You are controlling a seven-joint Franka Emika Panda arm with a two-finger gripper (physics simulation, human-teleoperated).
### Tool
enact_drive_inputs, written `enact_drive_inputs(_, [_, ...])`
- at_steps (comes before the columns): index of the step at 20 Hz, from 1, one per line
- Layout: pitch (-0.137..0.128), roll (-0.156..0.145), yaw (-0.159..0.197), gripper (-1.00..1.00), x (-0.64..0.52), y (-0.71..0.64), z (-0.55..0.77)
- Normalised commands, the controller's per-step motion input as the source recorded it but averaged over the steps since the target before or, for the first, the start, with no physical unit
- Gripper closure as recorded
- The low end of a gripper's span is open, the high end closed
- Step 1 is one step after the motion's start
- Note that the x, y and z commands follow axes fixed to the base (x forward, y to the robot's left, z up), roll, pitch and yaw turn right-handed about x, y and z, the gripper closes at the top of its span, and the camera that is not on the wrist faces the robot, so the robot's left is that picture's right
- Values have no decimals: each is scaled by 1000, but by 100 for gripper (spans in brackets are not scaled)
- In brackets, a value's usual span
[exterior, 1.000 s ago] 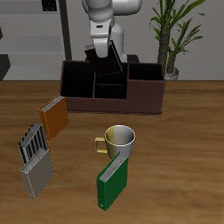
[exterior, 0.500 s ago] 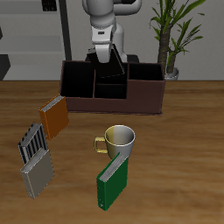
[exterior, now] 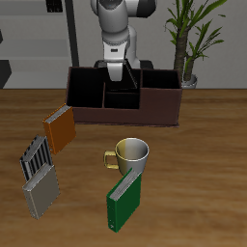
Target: Place the black book into the back desk caddy's back compartment and place the striped book into the back desk caddy's right compartment
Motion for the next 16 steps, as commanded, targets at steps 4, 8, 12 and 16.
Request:
enact_drive_inputs(4, [50, -13, 15, 100, 28, -26, -227])
enact_drive_inputs(8, [40, -8, 44, 100, 142, 107, -289])
enact_drive_inputs(12, [24, 24, 9, 100, -35, 107, -98])
enact_drive_inputs(16, [72, 65, -86, 100, -83, 357, -95])
